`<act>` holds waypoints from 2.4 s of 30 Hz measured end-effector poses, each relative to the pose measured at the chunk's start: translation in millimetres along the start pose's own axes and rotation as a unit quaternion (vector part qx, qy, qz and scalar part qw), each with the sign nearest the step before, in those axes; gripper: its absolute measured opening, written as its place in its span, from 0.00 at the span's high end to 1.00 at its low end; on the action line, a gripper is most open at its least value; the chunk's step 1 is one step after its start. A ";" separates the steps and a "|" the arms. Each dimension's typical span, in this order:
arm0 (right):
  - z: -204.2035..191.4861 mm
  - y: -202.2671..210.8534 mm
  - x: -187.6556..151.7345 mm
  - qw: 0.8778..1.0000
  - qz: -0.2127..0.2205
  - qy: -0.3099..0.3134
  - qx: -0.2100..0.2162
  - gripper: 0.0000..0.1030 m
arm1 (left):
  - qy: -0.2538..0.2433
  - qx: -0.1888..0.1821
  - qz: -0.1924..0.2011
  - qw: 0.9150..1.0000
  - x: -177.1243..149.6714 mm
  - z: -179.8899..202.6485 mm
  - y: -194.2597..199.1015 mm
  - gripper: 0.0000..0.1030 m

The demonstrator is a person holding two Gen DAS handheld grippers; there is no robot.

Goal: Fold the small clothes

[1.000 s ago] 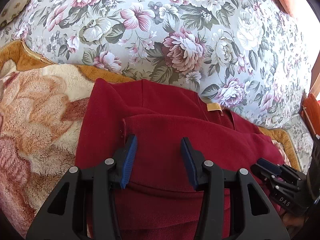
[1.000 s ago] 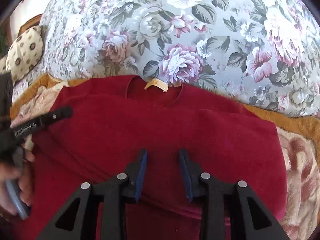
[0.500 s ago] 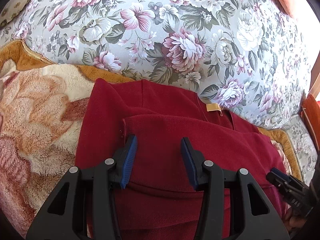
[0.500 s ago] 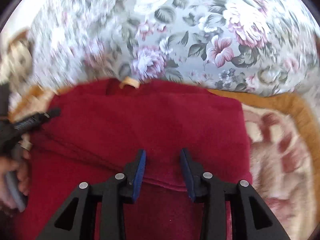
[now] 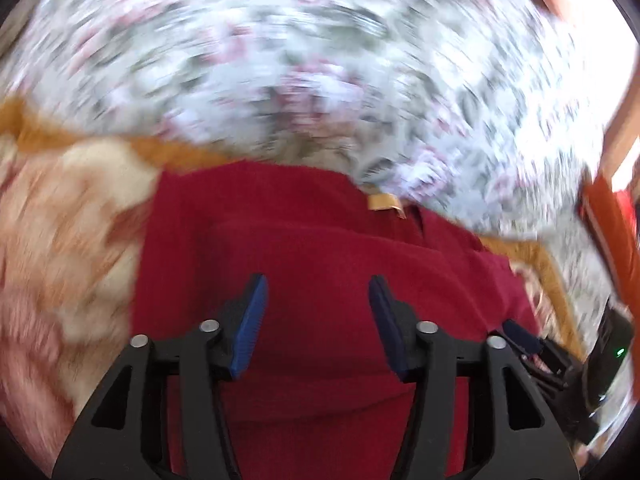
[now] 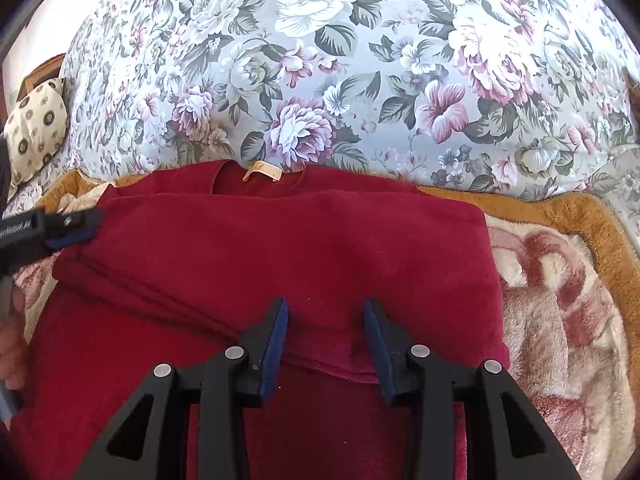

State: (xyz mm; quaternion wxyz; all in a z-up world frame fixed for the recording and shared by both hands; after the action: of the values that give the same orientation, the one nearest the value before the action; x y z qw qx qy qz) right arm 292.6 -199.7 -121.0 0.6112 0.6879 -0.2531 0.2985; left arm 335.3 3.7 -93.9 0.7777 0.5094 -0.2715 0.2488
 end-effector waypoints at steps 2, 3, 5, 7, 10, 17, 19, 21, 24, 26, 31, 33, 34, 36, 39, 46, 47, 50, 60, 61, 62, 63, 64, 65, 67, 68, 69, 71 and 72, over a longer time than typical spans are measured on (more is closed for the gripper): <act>1.0 0.2 -0.1 1.000 0.001 -0.005 0.006 0.62 | -0.043 0.049 -0.006 0.998 6.8 6.3 -16.6 0.47; 1.4 0.4 0.0 1.000 0.001 -0.007 0.008 0.62 | -0.050 0.077 -0.011 0.996 7.6 1.9 -23.8 0.47; 1.1 0.4 -0.2 1.000 0.001 -0.008 0.009 0.62 | -0.035 0.119 -0.046 0.991 -1.9 -13.1 -40.8 0.47; 1.2 0.3 -0.6 1.000 0.002 -0.008 0.009 0.62 | -0.039 0.127 -0.050 0.990 -4.1 -7.6 -31.9 0.47; 0.1 0.7 -1.0 1.000 0.003 -0.006 0.006 0.62 | -0.010 0.080 -0.062 0.995 -18.7 11.8 2.5 0.47; -3.5 0.5 -0.1 1.000 -0.005 0.009 -0.009 0.62 | 0.078 0.044 -0.035 0.995 -101.7 13.0 124.5 0.47; -5.1 2.3 -0.4 1.000 -0.016 0.019 -0.020 0.62 | 0.096 0.041 -0.032 0.994 -126.6 5.2 151.2 0.47; -6.3 10.7 -5.2 0.998 -0.050 0.017 -0.040 0.62 | 0.089 0.050 -0.019 0.995 -139.8 -1.3 171.4 0.47; -18.4 36.9 -20.9 0.994 -0.102 -0.007 -0.026 0.62 | 0.091 0.073 0.003 0.993 -158.8 -13.9 195.8 0.47; -34.2 66.9 -28.8 0.996 -0.085 -0.010 0.003 0.62 | 0.112 0.060 -0.002 0.992 -173.8 -17.8 199.8 0.47; -65.5 136.3 -54.1 0.998 -0.042 0.023 0.033 0.62 | 0.105 0.052 -0.026 0.993 -210.4 -8.6 188.2 0.47; -78.8 154.9 -65.8 0.998 -0.037 0.017 0.047 0.62 | 0.097 0.055 -0.037 0.993 -214.5 -1.8 182.7 0.47; -86.9 163.0 -72.2 0.998 -0.033 0.016 0.051 0.62 | 0.095 0.059 -0.031 0.993 -212.7 -1.7 184.6 0.47; -101.8 170.0 -80.6 0.998 -0.029 0.018 0.057 0.62 | 0.089 0.063 -0.020 0.994 -211.3 -0.5 187.8 0.47; -123.2 172.0 -96.1 0.997 -0.031 0.041 0.053 0.62 | 0.093 0.064 -0.020 0.993 -213.4 -3.7 187.6 0.47; -130.8 167.9 -103.6 0.995 -0.041 0.084 0.028 0.62 | 0.109 0.060 -0.021 0.992 -214.8 -7.8 187.7 0.47; -129.6 167.8 -104.3 0.995 -0.042 0.083 0.029 0.62 | 0.109 0.060 -0.020 0.992 -214.6 -7.7 188.2 0.47; -125.8 166.7 -105.4 0.996 -0.044 0.076 0.025 0.62 | 0.109 0.059 -0.020 0.992 -214.5 -7.3 188.6 0.47; -129.0 161.4 -112.7 0.994 -0.063 0.088 0.023 0.62 | 0.108 0.058 -0.026 0.992 -213.8 -4.6 187.5 0.47; -128.8 161.0 -112.9 0.994 -0.064 0.088 0.024 0.62 | 0.109 0.058 -0.027 0.992 -213.9 -4.6 186.9 0.47; -128.9 160.8 -113.0 0.994 -0.065 0.088 0.025 0.62 | 0.109 0.058 -0.028 0.992 -214.1 -4.6 186.5 0.47; -129.0 160.8 -112.9 0.994 -0.065 0.088 0.024 0.62 | 0.109 0.058 -0.029 0.992 -214.4 -4.5 185.7 0.47; -128.6 160.5 -112.9 0.994 -0.065 0.088 0.023 0.62 | 0.109 0.059 -0.031 0.992 -214.6 -4.9 185.0 0.47; -128.6 160.7 -112.9 0.994 -0.065 0.089 0.023 0.62 | 0.109 0.060 -0.033 0.992 -215.3 -5.1 184.7 0.47; -128.5 160.3 -112.9 0.993 -0.067 0.090 0.021 0.62 | 0.108 0.061 -0.033 0.992 -215.6 -4.4 185.4 0.47; -129.5 160.3 -112.6 0.993 -0.066 0.090 0.021 0.62 | 0.107 0.061 -0.030 0.992 -215.3 -4.1 186.8 0.47; -129.2 160.6 -112.1 0.993 -0.065 0.091 0.021 0.62 | 0.107 0.061 -0.027 0.992 -214.8 -4.2 188.4 0.47; -130.4 161.9 -111.7 0.993 -0.064 0.094 0.020 0.62 | 0.110 0.058 -0.022 0.992 -214.4 -5.3 189.9 0.47; -130.5 162.8 -111.6 0.993 -0.063 0.094 0.019 0.62 | 0.113 0.057 -0.022 0.992 -214.3 -6.0 190.0 0.47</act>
State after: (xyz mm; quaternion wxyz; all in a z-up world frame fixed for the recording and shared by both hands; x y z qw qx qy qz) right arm 85.9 -92.5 -79.3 0.6366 0.6831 -0.1448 0.3272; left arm 54.1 53.4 -115.8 0.7785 0.5272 -0.1558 0.3030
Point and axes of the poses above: each gripper's, at about its wrist camera, not at the fingertips, and y roughly against the way its jaws point, z to its right, x to its top, the point moved 10 cm from there along -y, roughly the way its jaws point, and after that the axes turned 3 degrees about z, right-handed, at the moved point
